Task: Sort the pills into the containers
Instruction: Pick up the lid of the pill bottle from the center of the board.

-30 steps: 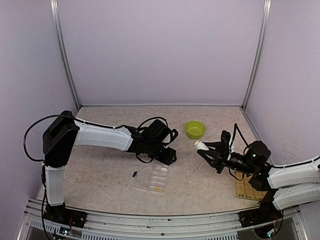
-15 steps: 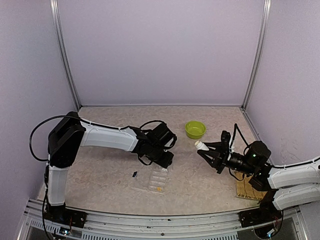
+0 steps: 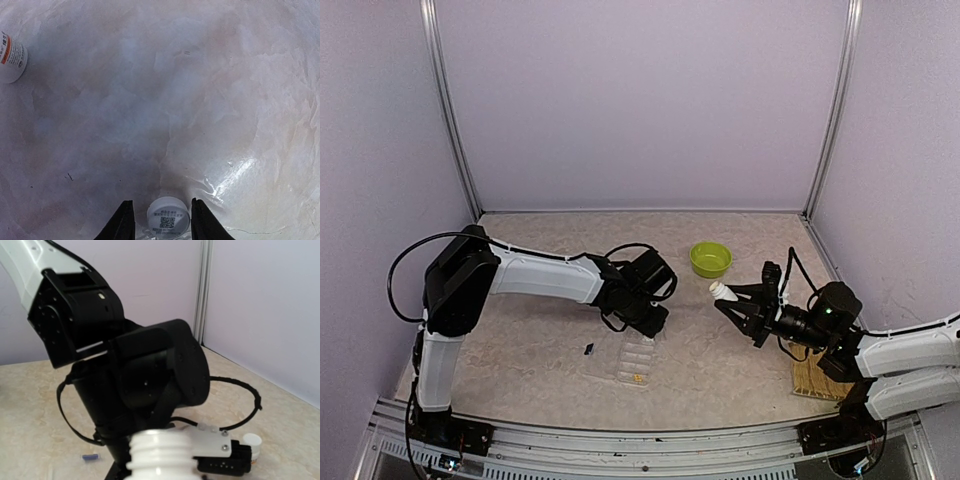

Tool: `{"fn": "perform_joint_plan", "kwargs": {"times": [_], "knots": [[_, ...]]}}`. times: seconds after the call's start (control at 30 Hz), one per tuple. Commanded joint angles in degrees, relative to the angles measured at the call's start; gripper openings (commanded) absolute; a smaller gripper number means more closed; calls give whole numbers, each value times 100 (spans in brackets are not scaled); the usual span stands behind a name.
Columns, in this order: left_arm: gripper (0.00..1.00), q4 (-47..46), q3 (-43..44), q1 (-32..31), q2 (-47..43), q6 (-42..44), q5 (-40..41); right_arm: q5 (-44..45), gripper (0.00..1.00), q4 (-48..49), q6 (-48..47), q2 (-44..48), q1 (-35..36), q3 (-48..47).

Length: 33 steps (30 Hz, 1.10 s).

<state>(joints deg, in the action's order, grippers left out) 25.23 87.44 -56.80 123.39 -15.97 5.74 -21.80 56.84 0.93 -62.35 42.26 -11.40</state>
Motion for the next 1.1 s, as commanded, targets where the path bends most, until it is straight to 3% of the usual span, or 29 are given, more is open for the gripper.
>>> {"fn": "perform_joint_plan", "kwargs": {"times": [0.0,0.23,0.73,0.9,1.07], "knots": [[37,79,148,-50,149,110,125,-10,14,105,-5,-29,37,-64],[37,321,300,-116,246,192,310,-8,14,117,-14,-79,37,-80],[25,326,276,-187,152,207,593,-17,14,126,-8,-137,37,-95],[24,-53,61,-188,-211,279,303,-66,14,113,4,-105,37,-90],[24,-850,-395,-183,-933,318,-555,-168,14,40,34,40,36,-106]]}}
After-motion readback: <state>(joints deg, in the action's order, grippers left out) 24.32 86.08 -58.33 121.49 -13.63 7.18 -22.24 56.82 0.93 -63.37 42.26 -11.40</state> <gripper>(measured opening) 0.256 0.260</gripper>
